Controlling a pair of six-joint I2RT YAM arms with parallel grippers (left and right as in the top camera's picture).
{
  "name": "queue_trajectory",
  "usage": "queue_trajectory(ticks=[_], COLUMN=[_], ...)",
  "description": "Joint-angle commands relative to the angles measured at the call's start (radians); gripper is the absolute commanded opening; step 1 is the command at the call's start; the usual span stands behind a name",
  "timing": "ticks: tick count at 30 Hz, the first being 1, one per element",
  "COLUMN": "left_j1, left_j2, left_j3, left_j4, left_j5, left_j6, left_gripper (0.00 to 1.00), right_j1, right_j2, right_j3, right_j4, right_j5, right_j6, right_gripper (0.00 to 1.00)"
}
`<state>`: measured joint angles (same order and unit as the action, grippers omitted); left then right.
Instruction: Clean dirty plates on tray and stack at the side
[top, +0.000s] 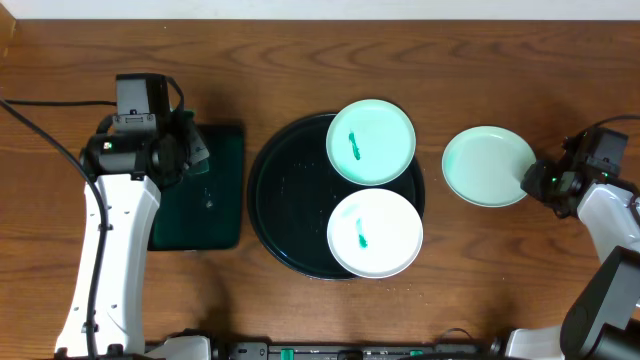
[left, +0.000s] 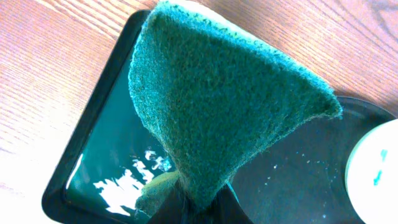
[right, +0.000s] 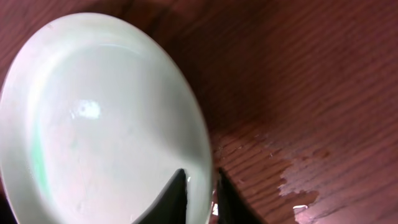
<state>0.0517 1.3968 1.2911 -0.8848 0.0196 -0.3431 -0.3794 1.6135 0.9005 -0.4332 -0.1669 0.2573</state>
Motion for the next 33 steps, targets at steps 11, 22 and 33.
queue_trajectory(ticks=[11,22,33], left_j1=[-0.055,-0.117,-0.117], left_j2=[0.020,0.021,0.021], left_j3=[-0.001,0.021,0.020], left_j4=[0.027,0.015,0.011], left_j5=[0.019,0.032,0.033], left_j6=[0.022,0.029,0.024], left_gripper=[0.07,0.07,0.07], right_j1=[0.123,0.419,0.602], right_j2=[-0.004,0.003,0.003], right_j3=[0.304,0.407,0.200], right_j4=[-0.456,-0.816,-0.632], right_j5=[-0.125,-0.137,-0.145], right_j6=[-0.070,-0.225,-0.258], right_gripper=[0.47,0.50,0.46])
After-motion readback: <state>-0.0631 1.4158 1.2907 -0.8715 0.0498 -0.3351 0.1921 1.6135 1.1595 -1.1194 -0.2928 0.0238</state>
